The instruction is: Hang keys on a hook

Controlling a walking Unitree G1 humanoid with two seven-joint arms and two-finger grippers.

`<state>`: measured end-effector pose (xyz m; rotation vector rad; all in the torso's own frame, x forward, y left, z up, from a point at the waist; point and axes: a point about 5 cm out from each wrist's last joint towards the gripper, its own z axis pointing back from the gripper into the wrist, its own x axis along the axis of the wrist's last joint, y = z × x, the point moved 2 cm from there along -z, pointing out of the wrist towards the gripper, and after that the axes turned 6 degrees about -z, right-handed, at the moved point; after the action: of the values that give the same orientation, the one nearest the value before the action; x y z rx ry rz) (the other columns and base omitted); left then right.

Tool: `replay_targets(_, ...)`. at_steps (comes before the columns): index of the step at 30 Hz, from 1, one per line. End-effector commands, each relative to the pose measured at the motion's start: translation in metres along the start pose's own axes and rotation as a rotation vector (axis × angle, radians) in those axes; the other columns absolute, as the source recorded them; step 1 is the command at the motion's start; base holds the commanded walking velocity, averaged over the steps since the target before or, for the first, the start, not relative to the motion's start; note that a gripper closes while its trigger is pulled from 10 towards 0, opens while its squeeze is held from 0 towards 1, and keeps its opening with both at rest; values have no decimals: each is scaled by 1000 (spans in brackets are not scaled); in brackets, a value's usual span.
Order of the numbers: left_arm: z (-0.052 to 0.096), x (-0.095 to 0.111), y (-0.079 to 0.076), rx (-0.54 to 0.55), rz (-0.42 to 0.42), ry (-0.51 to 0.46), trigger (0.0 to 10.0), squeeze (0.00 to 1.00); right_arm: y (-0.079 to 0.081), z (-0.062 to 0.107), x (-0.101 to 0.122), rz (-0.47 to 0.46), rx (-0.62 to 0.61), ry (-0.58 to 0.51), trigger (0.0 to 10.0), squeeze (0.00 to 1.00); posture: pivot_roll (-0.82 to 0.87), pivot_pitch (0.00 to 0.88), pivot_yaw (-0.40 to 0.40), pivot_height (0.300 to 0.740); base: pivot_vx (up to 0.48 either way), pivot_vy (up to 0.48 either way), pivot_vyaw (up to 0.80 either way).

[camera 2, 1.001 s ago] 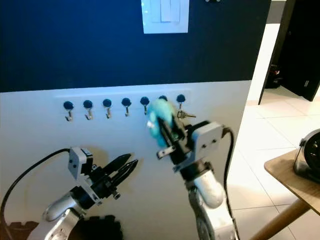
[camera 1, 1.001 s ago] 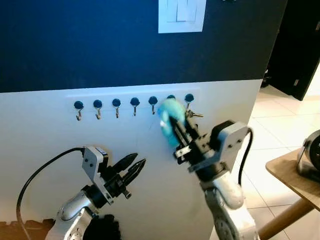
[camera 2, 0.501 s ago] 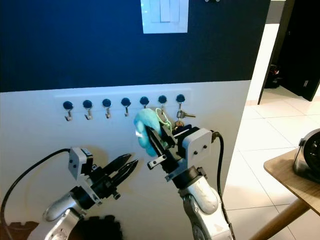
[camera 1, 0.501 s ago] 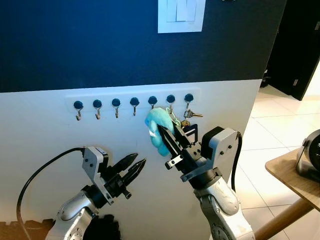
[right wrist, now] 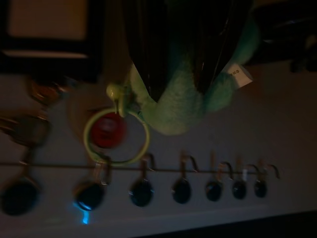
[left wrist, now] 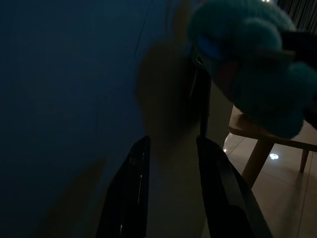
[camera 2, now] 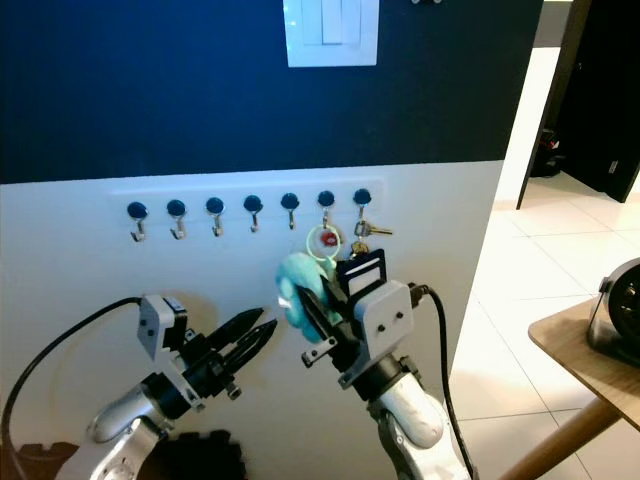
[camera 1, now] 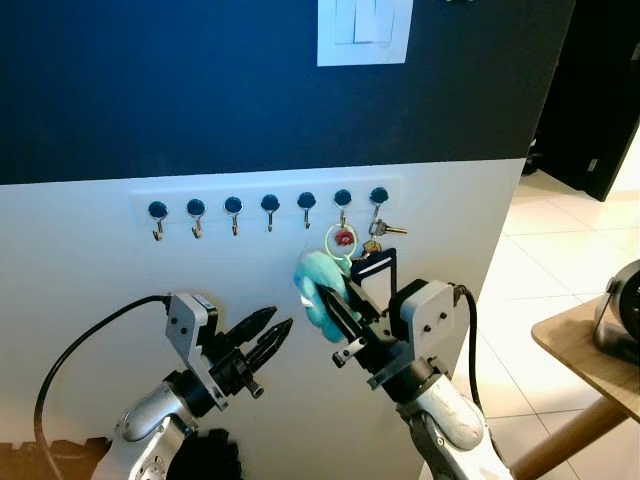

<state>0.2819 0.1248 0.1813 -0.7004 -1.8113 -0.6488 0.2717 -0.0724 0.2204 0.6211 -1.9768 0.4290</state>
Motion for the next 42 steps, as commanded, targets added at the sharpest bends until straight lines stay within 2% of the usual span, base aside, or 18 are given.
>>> replay_targets(1,-5,2,-5,-14,13,-14,10000,0,-2,7,-11,5,-5,48,10000,0,43,50,27,740,0,0,0)
replay_targets(8,-14,5,-12,-29,25,-47,10000,0,-14,20,-30,36,-56,119,10000,0,38,46,28,740,0,0,0)
replay_targets(12,-20,8,-19,-63,52,-65,10000,0,-27,28,-49,54,-108,182,10000,0,41,42,26,740,0,0,0)
replay_targets(18,-26,14,-27,-106,30,-85,10000,0,-30,29,-53,49,-122,177,10000,0,43,40,24,740,0,0,0)
replay_targets(26,-27,17,-24,-102,19,-89,10000,0,-27,30,-58,12,-108,172,10000,0,44,44,25,740,0,0,0)
replay_targets(27,-26,17,-24,-100,18,-87,10000,0,-27,31,-57,4,-104,169,10000,549,44,44,25,740,0,0,0)
replay_targets(29,-26,17,-23,-99,17,-85,10000,0,-27,31,-57,0,-102,165,10000,549,44,44,25,740,0,0,0)
replay_targets(30,-26,17,-23,-97,17,-85,10000,0,-27,31,-57,1,-102,162,10000,1000,45,46,25,740,0,0,0)
replay_targets(33,-26,17,-23,-95,17,-85,10000,0,-28,31,-57,11,-112,159,10000,1000,46,46,26,740,0,0,0)
replay_targets(34,-26,17,-22,-94,16,-83,10000,0,-28,31,-58,19,-114,162,10000,741,45,46,27,740,0,0,0)
replay_targets(35,-26,17,-22,-94,17,-82,10000,0,-28,32,-59,23,-115,167,10000,153,44,47,28,740,0,0,0)
replay_targets(36,-26,17,-22,-94,17,-82,10000,0,-28,32,-59,23,-115,167,10000,153,44,47,28,740,0,0,0)
replay_targets(37,-25,16,-21,-91,18,-79,10000,0,-27,36,-62,27,-115,178,10000,0,43,46,29,740,0,0,0)
replay_targets(42,-21,8,-19,-76,23,-53,10000,0,-24,53,-79,4,-116,247,10000,0,41,48,29,740,0,0,0)
